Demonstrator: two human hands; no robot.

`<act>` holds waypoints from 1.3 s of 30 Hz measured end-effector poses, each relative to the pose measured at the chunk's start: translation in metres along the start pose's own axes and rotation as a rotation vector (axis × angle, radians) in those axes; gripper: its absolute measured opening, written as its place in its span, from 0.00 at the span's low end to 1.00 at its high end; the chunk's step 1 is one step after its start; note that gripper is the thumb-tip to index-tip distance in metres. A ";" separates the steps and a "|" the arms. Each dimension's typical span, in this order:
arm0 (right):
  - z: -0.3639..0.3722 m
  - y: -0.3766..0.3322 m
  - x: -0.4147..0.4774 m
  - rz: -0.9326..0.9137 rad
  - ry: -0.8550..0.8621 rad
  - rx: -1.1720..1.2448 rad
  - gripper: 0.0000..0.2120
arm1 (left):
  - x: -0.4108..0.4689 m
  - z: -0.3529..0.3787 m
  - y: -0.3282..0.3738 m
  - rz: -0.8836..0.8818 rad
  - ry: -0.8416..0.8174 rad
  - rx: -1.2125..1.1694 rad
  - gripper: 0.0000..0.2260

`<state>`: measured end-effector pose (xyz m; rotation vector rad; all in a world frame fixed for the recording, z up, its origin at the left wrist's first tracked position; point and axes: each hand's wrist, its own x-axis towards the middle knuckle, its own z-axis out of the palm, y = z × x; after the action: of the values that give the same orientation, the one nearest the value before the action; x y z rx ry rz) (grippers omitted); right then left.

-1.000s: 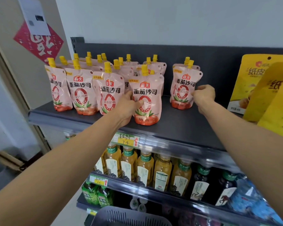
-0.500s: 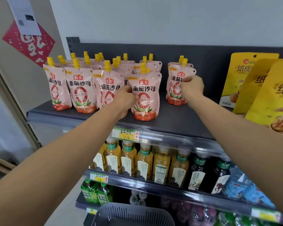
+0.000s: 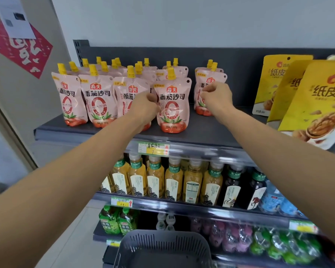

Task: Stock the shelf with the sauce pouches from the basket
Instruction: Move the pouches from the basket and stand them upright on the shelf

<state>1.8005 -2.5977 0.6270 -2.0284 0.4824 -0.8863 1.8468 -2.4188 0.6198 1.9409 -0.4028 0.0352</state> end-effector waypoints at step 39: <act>0.097 0.311 -0.346 0.318 -1.200 -0.873 0.19 | -0.278 0.078 -0.387 -0.775 -0.735 0.727 0.08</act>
<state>1.6351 -2.5087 0.1906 -2.6567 0.4797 0.9273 1.6866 -2.2836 0.1850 2.6672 -0.0660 -1.2039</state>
